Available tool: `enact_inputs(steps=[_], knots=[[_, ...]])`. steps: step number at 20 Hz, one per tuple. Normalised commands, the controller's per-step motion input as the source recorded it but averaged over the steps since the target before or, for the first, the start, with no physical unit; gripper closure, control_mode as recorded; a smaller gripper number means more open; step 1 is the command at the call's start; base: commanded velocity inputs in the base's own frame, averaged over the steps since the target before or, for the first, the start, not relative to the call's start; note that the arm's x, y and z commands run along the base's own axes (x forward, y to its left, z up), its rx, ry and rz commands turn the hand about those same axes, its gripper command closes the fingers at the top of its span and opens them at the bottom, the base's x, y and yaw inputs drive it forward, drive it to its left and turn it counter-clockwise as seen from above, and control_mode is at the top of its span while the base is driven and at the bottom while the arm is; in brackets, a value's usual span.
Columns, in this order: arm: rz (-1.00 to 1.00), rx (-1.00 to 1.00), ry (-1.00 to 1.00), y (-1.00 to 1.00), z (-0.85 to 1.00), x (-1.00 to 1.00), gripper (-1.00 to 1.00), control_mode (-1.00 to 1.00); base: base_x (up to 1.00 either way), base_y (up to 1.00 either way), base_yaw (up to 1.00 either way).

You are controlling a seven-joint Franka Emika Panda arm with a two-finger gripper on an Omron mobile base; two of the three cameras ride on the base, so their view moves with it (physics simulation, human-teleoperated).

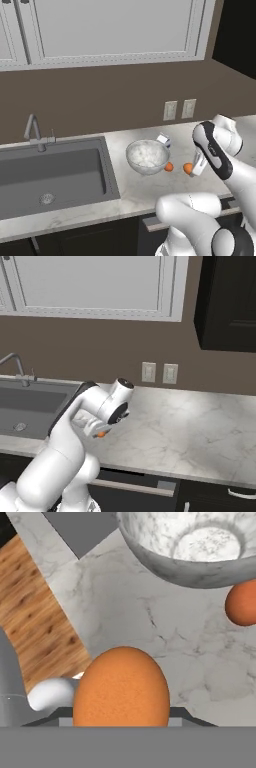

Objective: Gather the eggs and milk located in the vicinity of the sink area and place them right next to the bowl.

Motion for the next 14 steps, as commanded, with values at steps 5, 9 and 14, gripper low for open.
enact_inputs(steps=[5,9,14], knots=[[0.00,0.04,-0.07,0.00,-0.02,0.06,1.00,-1.00,0.00,0.00,0.00],[0.00,0.02,-0.04,0.00,-0.04,0.18,1.00,-1.00,0.00,0.00,0.00],[0.00,0.01,0.04,0.04,-0.12,0.28,1.00,-1.00,0.00,0.00,0.00]])
